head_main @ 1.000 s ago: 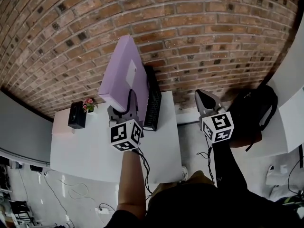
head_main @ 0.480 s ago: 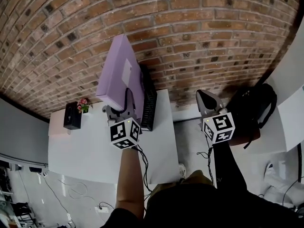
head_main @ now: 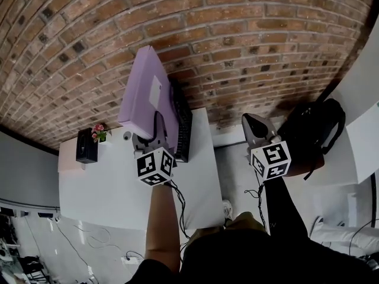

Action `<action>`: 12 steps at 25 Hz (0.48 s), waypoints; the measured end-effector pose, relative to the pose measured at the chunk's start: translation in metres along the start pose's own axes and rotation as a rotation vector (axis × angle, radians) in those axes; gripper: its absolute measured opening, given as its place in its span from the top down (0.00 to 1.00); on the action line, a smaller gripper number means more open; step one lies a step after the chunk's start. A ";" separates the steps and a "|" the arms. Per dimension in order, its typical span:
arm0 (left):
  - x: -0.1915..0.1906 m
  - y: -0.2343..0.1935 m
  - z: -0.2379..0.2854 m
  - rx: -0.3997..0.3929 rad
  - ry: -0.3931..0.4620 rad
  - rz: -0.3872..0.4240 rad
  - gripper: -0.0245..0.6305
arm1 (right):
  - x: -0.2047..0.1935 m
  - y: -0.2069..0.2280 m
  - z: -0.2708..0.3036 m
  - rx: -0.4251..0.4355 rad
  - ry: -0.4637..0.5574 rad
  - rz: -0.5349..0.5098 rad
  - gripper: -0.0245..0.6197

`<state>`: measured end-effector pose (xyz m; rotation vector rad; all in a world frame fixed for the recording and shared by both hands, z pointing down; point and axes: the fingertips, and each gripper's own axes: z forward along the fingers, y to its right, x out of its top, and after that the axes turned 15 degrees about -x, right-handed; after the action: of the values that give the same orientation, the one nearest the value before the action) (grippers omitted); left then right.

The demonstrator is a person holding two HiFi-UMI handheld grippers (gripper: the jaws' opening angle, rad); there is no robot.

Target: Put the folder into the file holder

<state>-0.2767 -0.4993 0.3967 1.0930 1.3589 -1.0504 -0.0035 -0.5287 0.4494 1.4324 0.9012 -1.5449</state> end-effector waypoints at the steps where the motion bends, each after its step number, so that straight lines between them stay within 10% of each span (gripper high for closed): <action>1: -0.001 -0.001 0.000 -0.001 0.002 -0.003 0.72 | -0.002 -0.001 0.000 0.001 -0.006 -0.002 0.96; 12: -0.013 -0.003 0.004 -0.011 -0.002 0.027 0.73 | -0.015 -0.012 0.005 0.012 -0.034 -0.017 0.96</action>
<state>-0.2785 -0.5043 0.4097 1.0989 1.3431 -1.0232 -0.0165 -0.5269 0.4640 1.4060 0.8872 -1.5858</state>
